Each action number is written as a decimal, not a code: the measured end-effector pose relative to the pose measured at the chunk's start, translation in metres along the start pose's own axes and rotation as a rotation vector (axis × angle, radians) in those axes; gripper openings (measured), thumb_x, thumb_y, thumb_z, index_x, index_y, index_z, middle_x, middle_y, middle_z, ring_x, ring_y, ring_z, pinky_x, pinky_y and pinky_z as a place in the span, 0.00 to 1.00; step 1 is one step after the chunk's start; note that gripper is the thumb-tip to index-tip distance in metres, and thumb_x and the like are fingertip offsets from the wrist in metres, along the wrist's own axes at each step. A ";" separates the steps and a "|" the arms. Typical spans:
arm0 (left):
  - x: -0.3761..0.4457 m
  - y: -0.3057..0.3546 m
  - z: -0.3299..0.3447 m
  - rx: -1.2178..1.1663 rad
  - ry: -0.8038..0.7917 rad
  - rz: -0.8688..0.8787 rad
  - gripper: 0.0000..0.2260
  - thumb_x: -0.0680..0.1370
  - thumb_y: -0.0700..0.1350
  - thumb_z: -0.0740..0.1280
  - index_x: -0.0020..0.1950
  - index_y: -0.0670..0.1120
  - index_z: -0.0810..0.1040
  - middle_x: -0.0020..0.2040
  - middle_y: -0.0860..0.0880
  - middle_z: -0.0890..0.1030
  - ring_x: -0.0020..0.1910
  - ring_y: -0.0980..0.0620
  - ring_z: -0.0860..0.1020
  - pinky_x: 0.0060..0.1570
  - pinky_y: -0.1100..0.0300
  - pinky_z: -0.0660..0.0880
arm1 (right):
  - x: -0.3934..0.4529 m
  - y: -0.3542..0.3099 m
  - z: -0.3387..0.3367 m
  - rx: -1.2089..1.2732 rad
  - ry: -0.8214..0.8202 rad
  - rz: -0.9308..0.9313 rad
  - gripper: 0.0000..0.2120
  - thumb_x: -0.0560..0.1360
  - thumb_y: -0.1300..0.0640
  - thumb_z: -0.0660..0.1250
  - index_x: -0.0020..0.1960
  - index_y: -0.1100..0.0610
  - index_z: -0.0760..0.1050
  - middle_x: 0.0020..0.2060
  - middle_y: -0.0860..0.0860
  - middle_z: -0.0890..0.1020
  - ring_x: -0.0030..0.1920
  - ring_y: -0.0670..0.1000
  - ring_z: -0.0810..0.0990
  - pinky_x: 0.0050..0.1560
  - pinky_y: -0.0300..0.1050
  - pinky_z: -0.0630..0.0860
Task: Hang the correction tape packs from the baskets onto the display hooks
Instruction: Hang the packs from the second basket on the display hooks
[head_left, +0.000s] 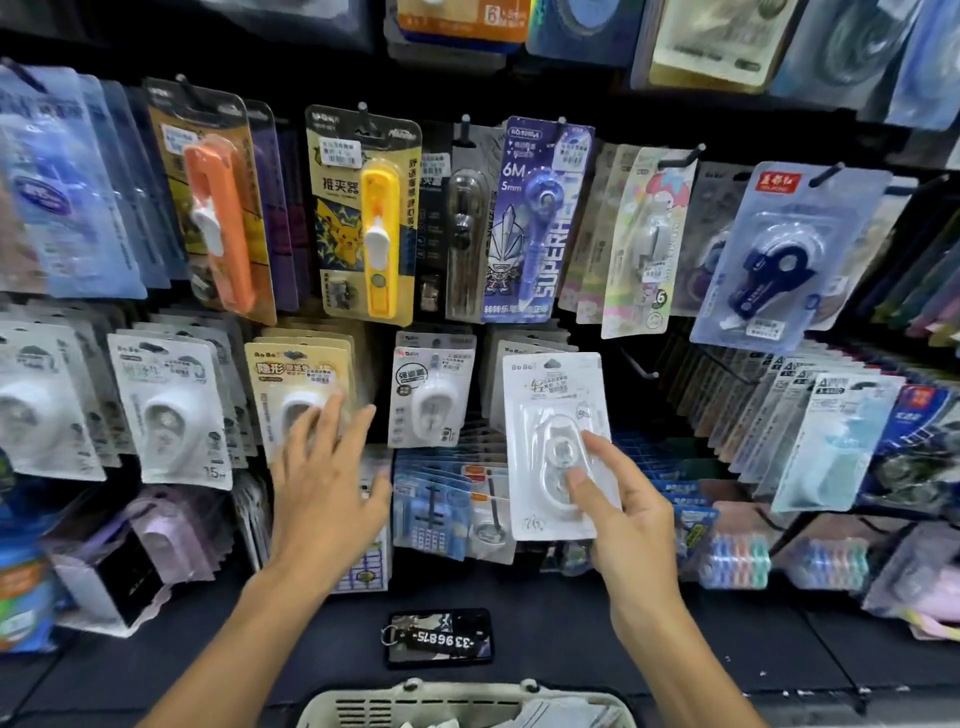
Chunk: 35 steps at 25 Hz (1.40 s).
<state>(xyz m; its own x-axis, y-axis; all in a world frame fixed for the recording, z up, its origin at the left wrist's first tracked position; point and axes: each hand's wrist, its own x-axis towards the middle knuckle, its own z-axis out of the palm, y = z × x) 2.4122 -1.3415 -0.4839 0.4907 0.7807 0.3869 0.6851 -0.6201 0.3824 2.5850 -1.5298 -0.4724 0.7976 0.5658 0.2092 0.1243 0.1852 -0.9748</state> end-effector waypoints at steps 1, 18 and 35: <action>-0.001 0.000 0.001 -0.005 -0.012 -0.001 0.31 0.80 0.52 0.65 0.82 0.53 0.59 0.84 0.50 0.51 0.82 0.46 0.48 0.79 0.41 0.52 | -0.001 0.001 -0.001 0.008 0.016 0.003 0.16 0.77 0.54 0.73 0.53 0.32 0.82 0.55 0.27 0.81 0.57 0.26 0.76 0.58 0.34 0.71; -0.097 -0.034 0.071 0.035 -0.952 0.114 0.16 0.80 0.50 0.70 0.68 0.54 0.79 0.68 0.50 0.79 0.66 0.47 0.76 0.61 0.56 0.73 | -0.084 0.133 -0.003 -0.530 -0.590 0.570 0.09 0.81 0.62 0.65 0.56 0.50 0.80 0.53 0.49 0.85 0.41 0.47 0.85 0.44 0.42 0.81; -0.198 0.003 0.196 -0.484 -1.100 -0.458 0.07 0.78 0.50 0.73 0.45 0.49 0.79 0.45 0.52 0.85 0.41 0.52 0.81 0.42 0.59 0.75 | -0.051 0.194 -0.125 -1.558 -0.570 0.718 0.18 0.75 0.44 0.65 0.55 0.57 0.77 0.60 0.59 0.79 0.61 0.62 0.78 0.56 0.50 0.74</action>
<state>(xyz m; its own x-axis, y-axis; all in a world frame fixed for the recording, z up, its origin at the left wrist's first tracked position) 2.4228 -1.4827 -0.7232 0.6062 0.4385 -0.6636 0.7574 -0.0637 0.6498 2.6427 -1.6230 -0.6821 0.7027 0.4263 -0.5696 0.5315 -0.8468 0.0218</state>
